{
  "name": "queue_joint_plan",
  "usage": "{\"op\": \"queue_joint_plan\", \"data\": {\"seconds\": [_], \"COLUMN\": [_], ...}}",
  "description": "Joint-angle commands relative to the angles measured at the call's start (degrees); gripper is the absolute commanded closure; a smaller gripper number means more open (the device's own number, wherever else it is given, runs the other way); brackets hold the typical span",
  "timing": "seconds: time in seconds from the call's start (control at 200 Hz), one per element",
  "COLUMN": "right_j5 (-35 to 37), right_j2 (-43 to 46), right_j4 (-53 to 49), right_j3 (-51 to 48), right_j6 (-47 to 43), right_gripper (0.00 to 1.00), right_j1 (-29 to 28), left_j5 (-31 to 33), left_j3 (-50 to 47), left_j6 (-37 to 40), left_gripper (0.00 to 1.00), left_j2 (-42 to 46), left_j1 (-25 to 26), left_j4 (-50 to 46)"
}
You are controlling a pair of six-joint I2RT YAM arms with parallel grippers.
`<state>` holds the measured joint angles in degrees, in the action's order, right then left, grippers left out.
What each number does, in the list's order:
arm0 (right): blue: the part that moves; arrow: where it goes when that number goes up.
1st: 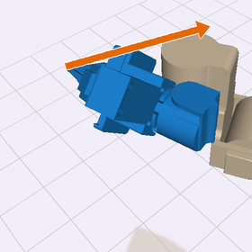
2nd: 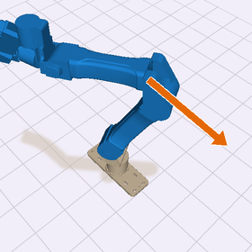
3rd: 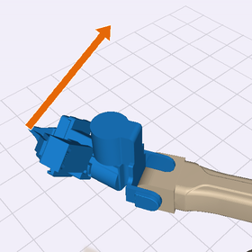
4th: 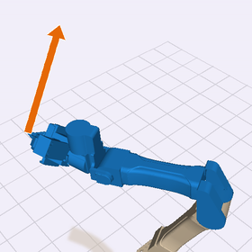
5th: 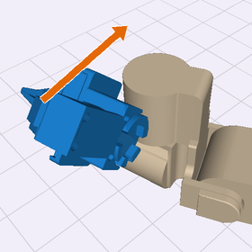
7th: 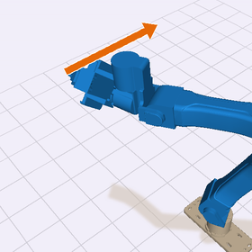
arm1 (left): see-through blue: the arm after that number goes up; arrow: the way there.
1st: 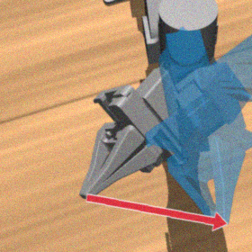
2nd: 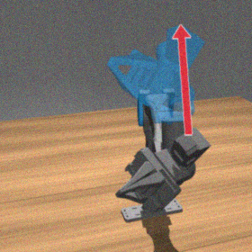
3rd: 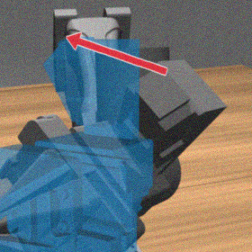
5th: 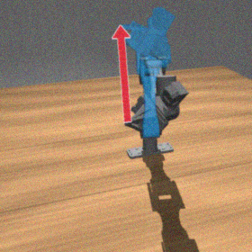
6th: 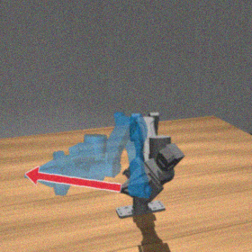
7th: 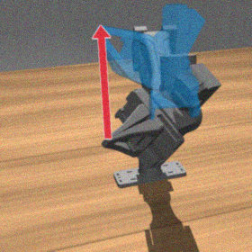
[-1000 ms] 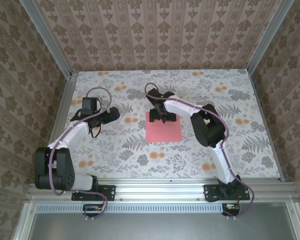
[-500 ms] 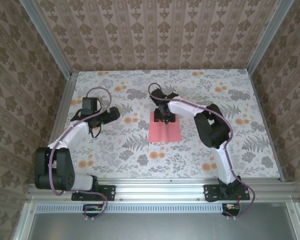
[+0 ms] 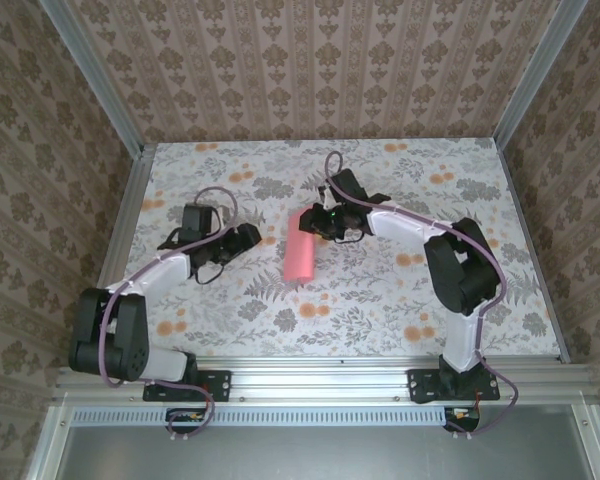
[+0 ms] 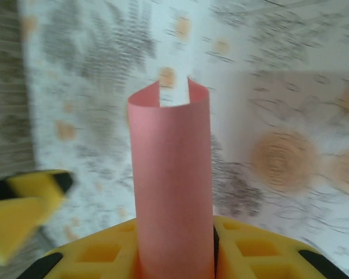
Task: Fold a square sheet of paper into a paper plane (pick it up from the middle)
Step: Fold the square sheet of paper in half at the center of the table.
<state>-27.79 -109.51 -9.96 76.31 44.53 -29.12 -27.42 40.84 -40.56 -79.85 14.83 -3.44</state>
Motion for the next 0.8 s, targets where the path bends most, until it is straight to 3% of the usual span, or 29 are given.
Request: {"op": "queue_joint_plan", "data": {"seconds": [0.0, 0.115, 0.65, 0.795], "right_j5": [-11.46, -15.44, -15.58, -15.84], "right_j2": [1.28, 0.05, -8.48, -8.77], "right_j4": [13.84, 22.28, 20.64, 20.39], "right_j3": [-4.65, -8.68, -11.23, -11.53], "right_j6": [6.08, 10.47, 2.92, 2.14], "right_gripper": [0.69, 0.69, 0.66, 0.66], "right_j1": [1.19, 2.39, 4.32, 4.77], "left_j5": [-4.43, -5.09, -3.61, -6.48], "left_j3": [-1.26, -1.81, -1.52, -2.69], "left_j6": [-5.09, -7.39, -10.74, -12.49], "left_gripper": [0.28, 0.32, 0.41, 0.41], "left_j2": [-1.63, -3.86, -13.91, -15.51], "left_j1": [2.34, 4.24, 10.83, 10.97], "left_j4": [7.89, 11.97, 18.2, 21.65]}}
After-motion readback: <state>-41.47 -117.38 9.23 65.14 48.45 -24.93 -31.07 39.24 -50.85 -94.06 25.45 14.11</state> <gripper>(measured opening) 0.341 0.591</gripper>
